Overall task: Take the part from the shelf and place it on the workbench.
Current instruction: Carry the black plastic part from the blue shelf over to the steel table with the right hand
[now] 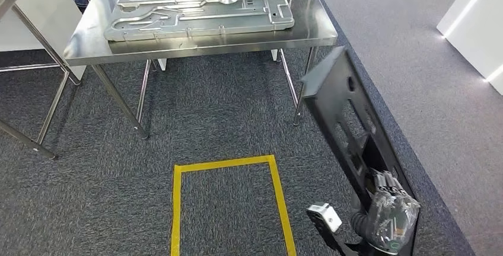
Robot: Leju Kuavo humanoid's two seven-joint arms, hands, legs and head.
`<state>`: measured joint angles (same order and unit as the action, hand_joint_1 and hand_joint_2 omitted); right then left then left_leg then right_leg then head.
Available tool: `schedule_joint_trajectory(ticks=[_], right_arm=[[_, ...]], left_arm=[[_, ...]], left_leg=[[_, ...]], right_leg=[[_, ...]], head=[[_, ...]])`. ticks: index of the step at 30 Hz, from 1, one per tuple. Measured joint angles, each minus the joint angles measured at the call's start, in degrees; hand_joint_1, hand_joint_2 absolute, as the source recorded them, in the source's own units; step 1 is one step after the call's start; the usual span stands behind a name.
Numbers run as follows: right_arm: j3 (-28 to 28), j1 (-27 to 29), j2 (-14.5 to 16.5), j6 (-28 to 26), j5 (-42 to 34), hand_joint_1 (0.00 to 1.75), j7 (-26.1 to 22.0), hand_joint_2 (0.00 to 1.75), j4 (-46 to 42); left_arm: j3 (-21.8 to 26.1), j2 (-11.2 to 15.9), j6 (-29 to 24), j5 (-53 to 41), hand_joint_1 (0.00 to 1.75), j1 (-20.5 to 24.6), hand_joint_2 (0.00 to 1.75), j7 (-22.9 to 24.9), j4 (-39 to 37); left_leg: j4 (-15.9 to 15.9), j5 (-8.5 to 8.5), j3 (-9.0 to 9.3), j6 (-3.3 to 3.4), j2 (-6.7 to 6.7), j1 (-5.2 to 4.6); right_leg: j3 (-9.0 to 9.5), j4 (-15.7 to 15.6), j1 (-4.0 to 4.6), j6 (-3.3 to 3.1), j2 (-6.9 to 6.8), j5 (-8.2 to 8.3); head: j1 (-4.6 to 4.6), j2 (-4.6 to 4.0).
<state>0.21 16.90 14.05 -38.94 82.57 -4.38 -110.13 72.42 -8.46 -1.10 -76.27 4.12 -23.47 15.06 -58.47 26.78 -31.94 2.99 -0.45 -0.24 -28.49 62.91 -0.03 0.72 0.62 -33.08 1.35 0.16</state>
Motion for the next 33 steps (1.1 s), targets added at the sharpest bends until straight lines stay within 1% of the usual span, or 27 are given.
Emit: schedule_joint_trajectory(ticks=[1,2,3,4,5,6,7,8,10,12,14,15,16,17,18,19,20,21,22,23,24,26,27,29,30,31,33], right_arm=[[0.35,-0.98,-1.42,0.04,3.53,1.75,-1.14,1.75,0.85],[-0.1,-1.81,-2.62,0.0,5.58,1.75,-4.62,1.75,1.65],[-1.6,-2.42,-3.45,-0.13,6.62,1.75,-10.4,1.75,2.37],[-3.87,-2.91,-3.64,-0.23,7.06,1.75,-17.37,1.75,2.97],[-6.45,-3.34,-3.43,-0.33,7.22,1.75,-23.8,1.75,3.41],[-9.09,-3.84,-3.16,-0.4,7.35,1.75,-28.9,1.75,3.76],[-11.41,-4.38,-2.91,-0.46,7.39,1.75,-31.83,1.75,4.03],[-13.35,-4.98,-2.92,-0.52,7.39,1.75,-32.93,1.75,4.34],[-16.28,-6.19,-3.42,-0.61,7.39,1.75,-33.13,1.75,5.13],[-17.9,-7.18,-4.31,-0.66,7.39,1.75,-32.63,1.75,6.37],[-17.71,-8.14,-6.24,0.45,7.4,1.75,-29.3,1.75,7.66],[-16.44,-9.47,-8.53,2.68,7.4,1.75,-25.1,1.75,8.27],[-14.22,-12.1,-11.89,6.08,7.42,1.75,-18.98,1.75,9.03],[-10.64,-16.05,-16.17,10.07,7.44,1.75,-9.74,1.75,10.19],[-6.05,-20.66,-20.49,13.54,7.48,1.75,1.82,1.75,11.56],[-0.71,-25.14,-24.07,15.7,7.53,1.75,14.89,1.75,12.91],[5.91,-28.99,-26.86,16.75,7.57,1.75,29.13,1.75,14.15],[13.4,-32.03,-28.86,17.13,7.53,1.75,39.95,1.75,15.22],[21.17,-34.44,-30.36,17.43,7.51,1.75,47.11,1.75,16.23],[29.25,-36.25,-31.55,17.71,7.48,1.75,50.58,1.75,17.52],[36.76,-37.37,-32.34,17.78,7.46,1.75,49.71,1.75,19.11],[48.42,-38.39,-32.83,17.59,7.41,1.75,44.61,1.75,22.21],[52.43,-38.76,-32.75,17.34,7.36,1.75,41.59,1.75,23.55],[55.97,-39.68,-32.23,16.83,7.32,1.75,37.62,1.75,25.48],[56.38,-40.42,-31.9,16.45,7.35,1.75,36.6,1.75,26.33],[56.29,-41.18,-31.52,16.15,7.35,1.75,35.66,1.75,27.2],[55.41,-41.86,-30.47,15.33,7.0,1.75,32.84,1.75,28.87]], left_arm=[[-0.27,0.05,0.17,-0.33,0.0,0.19,0.0,0.07,-0.01],[-0.53,0.1,0.35,-0.62,0.0,0.32,0.0,0.12,-0.01],[-0.75,0.14,0.54,-0.88,0.0,0.39,0.0,0.2,-0.02],[-0.93,0.18,0.71,-1.04,0.0,0.38,0.0,0.29,-0.04],[-1.05,0.21,0.84,-1.19,0.0,0.32,0.0,0.38,-0.08],[-1.16,0.23,0.93,-1.28,0.0,0.26,0.0,0.47,-0.14],[-1.29,0.24,0.99,-1.34,0.0,0.21,0.0,0.52,-0.22],[-1.44,0.31,1.03,-1.39,0.0,0.22,0.0,0.56,-0.29],[-1.81,0.44,0.96,-1.39,0.0,0.36,0.0,0.76,-0.4],[-2.24,0.62,0.92,-1.27,0.0,0.44,0.0,0.97,-0.45],[-2.53,0.86,1.04,-1.18,0.0,0.52,0.0,1.0,-0.46],[-2.64,0.95,1.1,-1.18,0.0,0.65,0.0,0.99,-0.46],[-2.76,1.0,1.15,-1.19,0.0,0.77,0.0,0.99,-0.46],[-2.9,1.02,1.22,-1.24,0.0,0.93,0.0,0.98,-0.48],[-3.05,1.04,1.28,-1.29,0.0,1.09,0.0,0.98,-0.49],[-3.21,1.06,1.34,-1.33,0.0,1.21,0.0,0.99,-0.5],[-3.38,1.08,1.4,-1.34,0.0,1.24,0.0,1.0,-0.52],[-3.55,1.13,1.44,-1.32,0.0,1.13,0.0,1.02,-0.52],[-3.68,1.19,1.5,-1.31,0.0,0.97,0.0,1.07,-0.52],[-3.78,1.43,1.58,-1.32,0.0,0.88,0.0,1.16,-0.53],[-3.86,1.63,1.67,-1.38,0.0,0.95,0.0,1.26,-0.54],[-4.06,2.01,1.81,-1.56,0.0,1.34,0.0,1.48,-0.57],[-4.18,2.05,1.85,-1.65,0.0,1.45,0.0,1.57,-0.59],[-4.43,2.16,1.91,-1.74,0.0,1.39,0.0,1.7,-0.62],[-4.56,2.19,1.93,-1.76,0.0,1.35,0.0,1.73,-0.63],[-4.7,2.19,1.95,-1.78,0.0,1.34,0.0,1.76,-0.66],[-4.96,2.19,1.94,-1.79,0.0,1.34,0.0,1.84,-0.72]], left_leg=[[0.23,0.06,0.27,0.05,0.04,0.1],[0.3,0.23,0.41,0.11,0.01,0.17],[0.29,0.46,0.53,0.06,-0.08,0.26],[0.27,0.77,0.76,-0.05,-0.22,0.36],[0.25,1.12,1.12,-0.23,-0.36,0.5],[0.23,1.54,1.62,-0.51,-0.52,0.68],[0.2,2.0,2.1,-0.83,-0.63,0.84],[0.13,2.45,2.61,-1.2,-0.72,0.94],[0.16,3.2,3.13,-2.08,-0.79,0.92],[-0.05,3.55,3.57,-2.9,-0.72,0.84],[-1.61,4.13,3.54,-3.39,-0.44,0.91],[-3.64,4.99,2.49,-3.55,-0.29,0.95],[-6.81,6.21,0.56,-3.67,-0.15,0.95],[-10.6,7.57,-2.09,-3.76,-0.08,0.93],[-14.05,8.61,-4.83,-3.84,-0.04,0.93],[-16.16,8.77,-6.95,-3.82,-0.03,0.94],[-16.15,7.68,-7.97,-3.67,0.01,0.94],[-13.99,5.4,-7.75,-3.33,0.05,0.87],[-10.37,2.43,-6.73,-2.71,0.11,0.71],[-7.0,-0.02,-5.61,-1.82,0.28,0.43],[-4.27,-1.61,-4.66,-1.0,0.42,-0.05],[-1.58,-1.93,-3.5,0.2,0.72,-0.95],[-0.56,-1.83,-2.93,0.38,0.69,-1.25],[1.29,-1.88,-1.4,0.55,0.45,-0.99],[1.95,-1.89,-0.62,0.6,0.29,-0.67],[2.43,-1.75,0.08,0.58,0.19,-0.38],[2.64,-1.03,1.02,0.49,0.11,-0.13]], right_leg=[[-1.64,2.69,-0.2,0.31,-0.09,-1.24],[-3.86,5.73,-0.43,0.66,-0.12,-2.64],[-6.05,8.34,-0.69,0.97,-0.16,-3.64],[-7.64,9.57,-0.94,1.25,-0.21,-3.73],[-8.37,9.05,-1.17,1.51,-0.26,-2.68],[-8.19,6.73,-1.41,1.71,-0.33,-0.45],[-7.4,3.18,-1.65,1.92,-0.42,2.38],[-6.7,0.08,-1.69,1.98,-0.53,4.11],[-6.0,-3.19,-1.45,1.3,-0.71,5.59],[-5.76,-3.26,-1.22,0.0,-0.6,5.4],[-4.89,-3.48,-1.31,-0.91,-0.51,5.31],[-4.46,-3.55,-1.33,-1.28,-0.53,5.12],[-4.26,-3.59,-1.31,-1.54,-0.51,4.95],[-4.24,-3.54,-1.28,-1.73,-0.38,4.78],[-4.26,-3.5,-1.22,-1.83,-0.2,4.63],[-4.12,-3.45,-1.11,-1.86,-0.03,4.42],[-3.69,-3.44,-0.93,-1.88,0.04,4.08],[-3.01,-3.46,-0.72,-1.9,0.08,3.65],[-2.22,-3.51,-0.51,-1.93,0.13,3.16],[-1.47,-3.72,-0.41,-1.91,0.11,2.71],[-0.86,-4.06,-0.45,-1.74,0.06,2.37],[-0.19,-4.72,-0.77,-1.05,-0.62,2.16],[0.11,-4.93,-0.86,-0.65,-1.01,2.28],[0.01,-3.77,-0.9,-0.06,-1.43,2.68],[-0.88,-2.06,-0.98,0.25,-1.29,2.71],[-2.64,0.71,-1.09,0.57,-1.1,2.29],[-7.4,6.95,-1.3,1.16,-0.86,0.23]], head=[[0.1,0.0],[0.22,0.0],[0.2,0.01],[0.2,0.01],[0.21,0.01],[0.2,0.01],[0.23,0.01],[0.23,0.01],[0.31,0.01],[0.34,0.01],[0.22,0.0],[0.07,-0.01],[-0.08,-0.01],[-0.22,-0.01],[-0.29,0.0],[-0.27,0.0],[-0.28,0.0],[-0.28,0.0],[-0.34,-0.01],[-0.46,-0.01],[-0.51,0.0],[-0.82,0.01],[-0.93,0.01],[-1.09,0.0],[-1.0,0.0],[-0.94,0.0],[-0.8,0.0]])
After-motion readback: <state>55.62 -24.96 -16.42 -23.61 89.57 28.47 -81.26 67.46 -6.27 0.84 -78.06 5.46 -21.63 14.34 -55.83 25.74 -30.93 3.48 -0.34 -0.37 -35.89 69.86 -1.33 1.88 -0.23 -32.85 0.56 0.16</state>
